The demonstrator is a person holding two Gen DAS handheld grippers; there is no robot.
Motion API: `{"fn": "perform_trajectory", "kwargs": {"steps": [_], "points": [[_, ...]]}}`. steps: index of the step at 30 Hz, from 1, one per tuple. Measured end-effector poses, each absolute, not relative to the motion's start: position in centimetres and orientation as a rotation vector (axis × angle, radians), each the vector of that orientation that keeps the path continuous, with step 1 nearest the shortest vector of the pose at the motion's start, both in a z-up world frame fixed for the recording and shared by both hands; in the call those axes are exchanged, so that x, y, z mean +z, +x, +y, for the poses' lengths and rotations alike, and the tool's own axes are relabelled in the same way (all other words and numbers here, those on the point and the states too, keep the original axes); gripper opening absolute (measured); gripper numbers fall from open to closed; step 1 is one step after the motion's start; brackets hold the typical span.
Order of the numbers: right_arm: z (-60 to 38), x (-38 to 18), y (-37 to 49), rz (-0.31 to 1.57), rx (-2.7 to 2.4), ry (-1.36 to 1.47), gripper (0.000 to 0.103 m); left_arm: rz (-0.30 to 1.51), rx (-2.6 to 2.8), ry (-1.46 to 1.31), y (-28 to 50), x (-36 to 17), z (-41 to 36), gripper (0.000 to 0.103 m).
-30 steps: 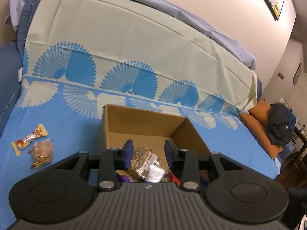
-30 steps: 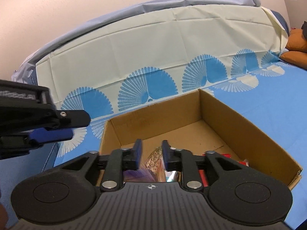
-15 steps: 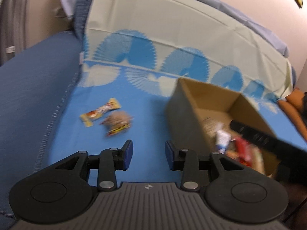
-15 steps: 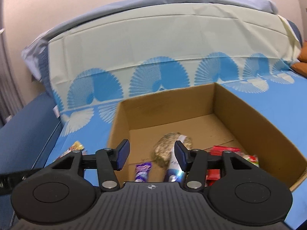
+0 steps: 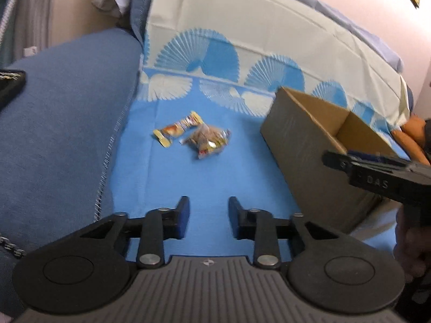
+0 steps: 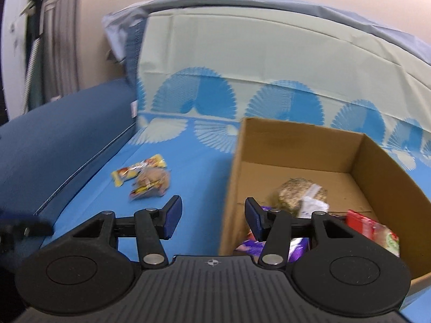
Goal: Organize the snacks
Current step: 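Move both tools back to the remaining snacks on the sheet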
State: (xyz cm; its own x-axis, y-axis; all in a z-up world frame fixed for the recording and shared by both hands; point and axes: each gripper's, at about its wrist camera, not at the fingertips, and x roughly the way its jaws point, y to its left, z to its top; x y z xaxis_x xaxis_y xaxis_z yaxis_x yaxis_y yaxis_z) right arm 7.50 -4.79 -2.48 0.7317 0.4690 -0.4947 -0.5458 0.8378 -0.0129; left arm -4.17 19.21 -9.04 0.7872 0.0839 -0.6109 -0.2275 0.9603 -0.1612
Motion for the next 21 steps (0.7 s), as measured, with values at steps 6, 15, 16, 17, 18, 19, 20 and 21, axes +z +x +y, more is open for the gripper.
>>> {"fn": "perform_trajectory", "kwargs": {"steps": [6,15,16,17,18,19,20,21], "points": [[-3.3,-3.0,6.4,0.47,0.548,-0.209,0.068,0.621,0.134,-0.246,-3.7,-9.2,19.2,0.026],[-2.1,-2.5,4.9,0.305,0.529,-0.235,0.064,0.589,0.178,-0.3,-1.2,-10.0,20.6,0.024],[-1.9,-2.5,4.9,0.309,0.545,-0.234,0.064,0.584,0.187,-0.299,-0.8,-10.1,20.7,0.024],[-1.7,-2.5,4.9,0.318,0.565,-0.232,0.064,0.577,0.197,-0.298,-0.3,-10.3,20.8,0.024],[-1.4,-2.6,4.9,0.328,0.584,-0.228,0.064,0.57,0.21,-0.297,0.1,-10.4,20.9,0.024],[-1.1,-2.7,5.0,0.34,0.606,-0.224,0.064,0.561,0.225,-0.297,0.5,-10.6,21.0,0.024],[-0.7,-2.7,5.3,0.352,0.628,-0.221,0.064,0.553,0.242,-0.298,1.0,-10.8,21.2,0.024],[-0.3,-2.7,5.6,0.37,0.656,-0.216,0.064,0.545,0.266,-0.298,1.5,-11.0,21.3,0.024]]}}
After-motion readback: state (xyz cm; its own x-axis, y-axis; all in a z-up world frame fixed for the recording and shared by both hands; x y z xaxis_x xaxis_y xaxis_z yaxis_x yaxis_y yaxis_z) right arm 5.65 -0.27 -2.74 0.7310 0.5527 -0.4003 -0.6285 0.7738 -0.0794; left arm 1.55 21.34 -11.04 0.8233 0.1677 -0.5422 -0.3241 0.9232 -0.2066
